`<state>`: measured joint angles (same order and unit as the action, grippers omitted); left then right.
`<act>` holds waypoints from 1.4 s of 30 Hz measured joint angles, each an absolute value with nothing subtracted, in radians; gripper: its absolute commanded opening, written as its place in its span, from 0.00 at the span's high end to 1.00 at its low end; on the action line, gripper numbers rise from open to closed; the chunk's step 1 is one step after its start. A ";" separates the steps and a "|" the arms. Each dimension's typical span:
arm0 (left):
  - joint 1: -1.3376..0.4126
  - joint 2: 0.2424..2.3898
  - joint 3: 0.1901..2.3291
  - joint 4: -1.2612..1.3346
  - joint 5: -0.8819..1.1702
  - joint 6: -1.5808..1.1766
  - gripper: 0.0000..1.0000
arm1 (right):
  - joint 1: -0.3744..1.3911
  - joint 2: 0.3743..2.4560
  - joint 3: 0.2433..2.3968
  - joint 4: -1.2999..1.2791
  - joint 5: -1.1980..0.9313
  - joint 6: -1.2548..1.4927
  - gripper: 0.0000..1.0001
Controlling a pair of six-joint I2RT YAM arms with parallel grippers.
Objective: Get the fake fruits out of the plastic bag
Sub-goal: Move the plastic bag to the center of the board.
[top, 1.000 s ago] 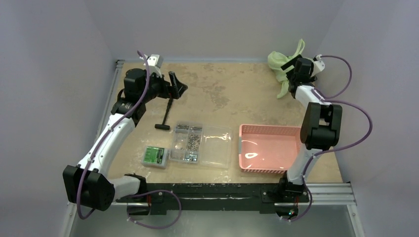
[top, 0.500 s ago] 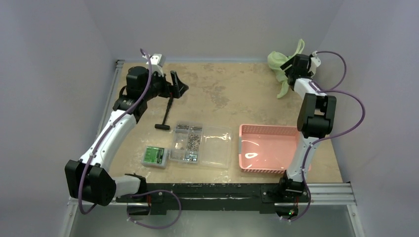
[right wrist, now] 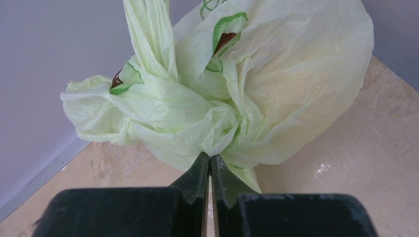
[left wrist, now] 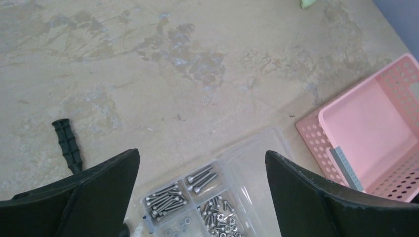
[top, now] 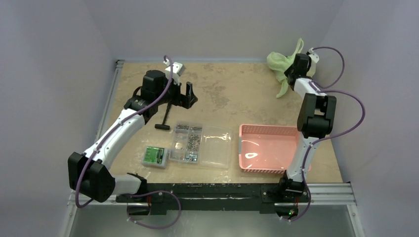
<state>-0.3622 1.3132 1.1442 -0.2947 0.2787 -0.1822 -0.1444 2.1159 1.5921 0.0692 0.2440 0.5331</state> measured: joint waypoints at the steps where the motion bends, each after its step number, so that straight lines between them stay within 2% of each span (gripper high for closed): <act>1: -0.380 1.314 1.145 -0.301 0.277 -0.169 0.00 | -0.143 2.116 1.592 0.065 0.239 0.535 1.00; 9: -0.426 1.355 1.154 -0.304 0.285 -0.146 0.00 | -0.078 1.992 1.390 0.048 0.157 0.552 1.00; 18: -0.426 1.405 1.177 -0.313 0.286 -0.146 0.00 | 0.147 1.861 1.351 0.003 0.035 0.496 1.00; 36: -0.434 1.459 1.221 -0.328 0.310 -0.164 0.02 | 0.492 1.818 1.277 -0.045 -0.234 0.405 1.00; 38: -0.448 1.465 1.221 -0.333 0.300 -0.163 0.03 | 0.509 1.800 1.256 -0.044 -0.256 0.404 0.96; 42: -0.493 1.491 1.222 -0.338 0.279 -0.164 0.07 | 0.514 1.748 1.224 -0.062 -0.256 0.408 0.74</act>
<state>-0.4934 1.4914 1.2221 -0.3378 0.2787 -0.1638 0.5137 1.7481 1.2236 -0.0624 -0.2558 0.4076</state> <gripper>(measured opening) 0.959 0.098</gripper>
